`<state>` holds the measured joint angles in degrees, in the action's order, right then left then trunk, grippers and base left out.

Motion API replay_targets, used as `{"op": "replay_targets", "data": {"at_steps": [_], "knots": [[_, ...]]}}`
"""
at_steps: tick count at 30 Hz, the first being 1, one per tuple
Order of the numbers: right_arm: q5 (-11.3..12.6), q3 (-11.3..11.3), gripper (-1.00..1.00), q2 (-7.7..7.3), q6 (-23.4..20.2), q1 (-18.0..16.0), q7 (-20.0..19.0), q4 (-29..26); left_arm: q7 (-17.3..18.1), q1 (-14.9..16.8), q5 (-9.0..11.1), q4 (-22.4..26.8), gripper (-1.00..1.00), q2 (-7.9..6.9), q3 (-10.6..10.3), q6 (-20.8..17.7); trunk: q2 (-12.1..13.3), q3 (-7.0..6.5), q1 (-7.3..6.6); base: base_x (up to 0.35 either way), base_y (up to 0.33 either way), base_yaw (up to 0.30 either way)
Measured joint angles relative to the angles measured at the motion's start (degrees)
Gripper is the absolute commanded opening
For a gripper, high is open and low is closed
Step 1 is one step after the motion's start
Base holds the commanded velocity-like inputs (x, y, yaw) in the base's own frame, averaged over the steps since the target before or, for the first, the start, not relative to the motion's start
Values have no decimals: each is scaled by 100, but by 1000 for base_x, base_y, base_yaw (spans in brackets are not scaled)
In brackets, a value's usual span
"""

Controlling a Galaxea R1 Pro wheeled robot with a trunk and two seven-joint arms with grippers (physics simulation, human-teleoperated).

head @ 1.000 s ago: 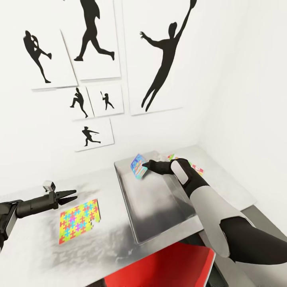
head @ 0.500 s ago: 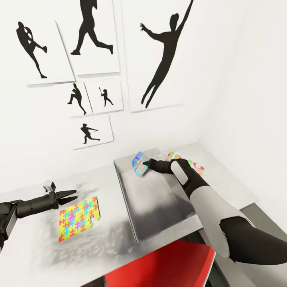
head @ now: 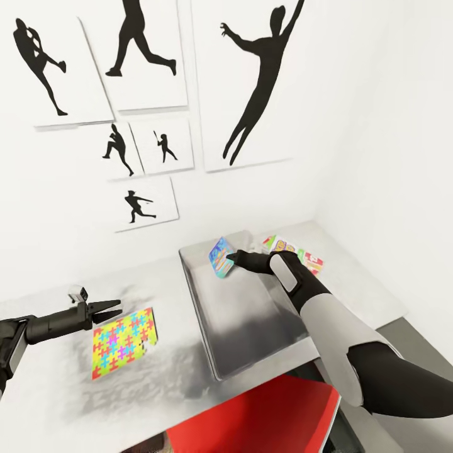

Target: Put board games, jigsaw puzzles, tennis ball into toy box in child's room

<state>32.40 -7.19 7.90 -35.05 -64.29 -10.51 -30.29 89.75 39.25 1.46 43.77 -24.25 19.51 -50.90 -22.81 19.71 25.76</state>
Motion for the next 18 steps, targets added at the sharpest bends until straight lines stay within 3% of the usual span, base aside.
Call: {"op": "replay_targets", "data": {"at_steps": [18], "knots": [[-5, 2, -100, 39, 9, 0, 25, -12, 0, 0, 0, 0, 100, 0, 0, 0, -1, 125, 0, 0, 0, 0]]}}
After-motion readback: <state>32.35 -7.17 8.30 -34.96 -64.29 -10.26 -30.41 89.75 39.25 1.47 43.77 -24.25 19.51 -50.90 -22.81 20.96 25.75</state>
